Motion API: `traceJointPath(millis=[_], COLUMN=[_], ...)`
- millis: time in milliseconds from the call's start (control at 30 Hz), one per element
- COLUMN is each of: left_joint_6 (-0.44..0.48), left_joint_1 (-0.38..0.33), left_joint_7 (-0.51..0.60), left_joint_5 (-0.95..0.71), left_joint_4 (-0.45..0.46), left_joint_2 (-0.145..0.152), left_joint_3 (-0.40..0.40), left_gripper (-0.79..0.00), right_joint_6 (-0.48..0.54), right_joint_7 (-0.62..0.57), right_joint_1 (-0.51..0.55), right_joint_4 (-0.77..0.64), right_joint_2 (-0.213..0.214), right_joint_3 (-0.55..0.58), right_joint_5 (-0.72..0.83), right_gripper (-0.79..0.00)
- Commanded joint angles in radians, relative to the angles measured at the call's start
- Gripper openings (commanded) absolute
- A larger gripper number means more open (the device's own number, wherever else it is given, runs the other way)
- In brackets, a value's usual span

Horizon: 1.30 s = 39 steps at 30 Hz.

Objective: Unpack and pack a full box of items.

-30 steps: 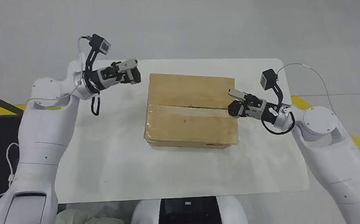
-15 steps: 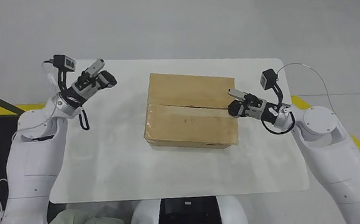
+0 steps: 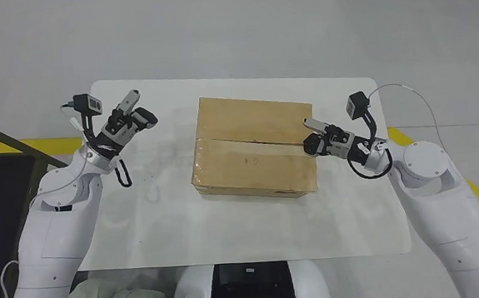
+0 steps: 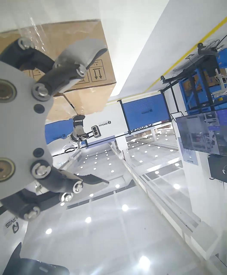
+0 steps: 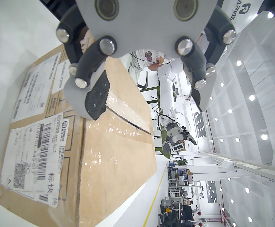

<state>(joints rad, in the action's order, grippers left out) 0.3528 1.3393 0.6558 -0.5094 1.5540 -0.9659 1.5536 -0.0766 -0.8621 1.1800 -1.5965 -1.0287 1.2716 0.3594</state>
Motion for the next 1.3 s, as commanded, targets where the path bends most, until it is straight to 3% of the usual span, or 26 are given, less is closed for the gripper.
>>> traceJointPath(millis=[0,400,467,633,933,1267], left_joint_6=[-0.001,-0.001,0.012,0.090,0.153,0.146], left_joint_1=[-0.001,-0.001,0.009,0.102,0.302,0.362], left_joint_7=[0.000,0.000,-0.064,-0.200,-0.301,-0.276], left_joint_5=[0.001,0.001,-0.033,-0.050,-0.083,-0.067], left_joint_4=[0.000,0.000,0.009,0.082,0.196,0.160], left_joint_2=[0.000,0.000,-0.006,-0.017,-0.033,-0.048], left_joint_3=[0.000,0.000,0.002,0.031,0.074,0.040], left_gripper=[0.000,0.000,0.000,0.000,0.000,0.000], right_joint_6=[0.000,0.000,0.000,0.000,0.000,0.000], right_joint_7=[0.000,0.000,0.000,0.000,0.000,0.000], right_joint_1=[0.000,0.000,0.000,0.000,0.000,0.000], right_joint_4=[0.000,0.000,0.000,0.000,0.000,0.000], right_joint_2=[0.000,0.000,0.000,0.000,0.000,0.000], right_joint_3=[0.000,0.000,0.000,0.000,0.000,0.000], right_joint_5=[0.000,0.000,0.000,0.000,0.000,0.000], right_gripper=[0.000,0.000,0.000,0.000,0.000,0.000])
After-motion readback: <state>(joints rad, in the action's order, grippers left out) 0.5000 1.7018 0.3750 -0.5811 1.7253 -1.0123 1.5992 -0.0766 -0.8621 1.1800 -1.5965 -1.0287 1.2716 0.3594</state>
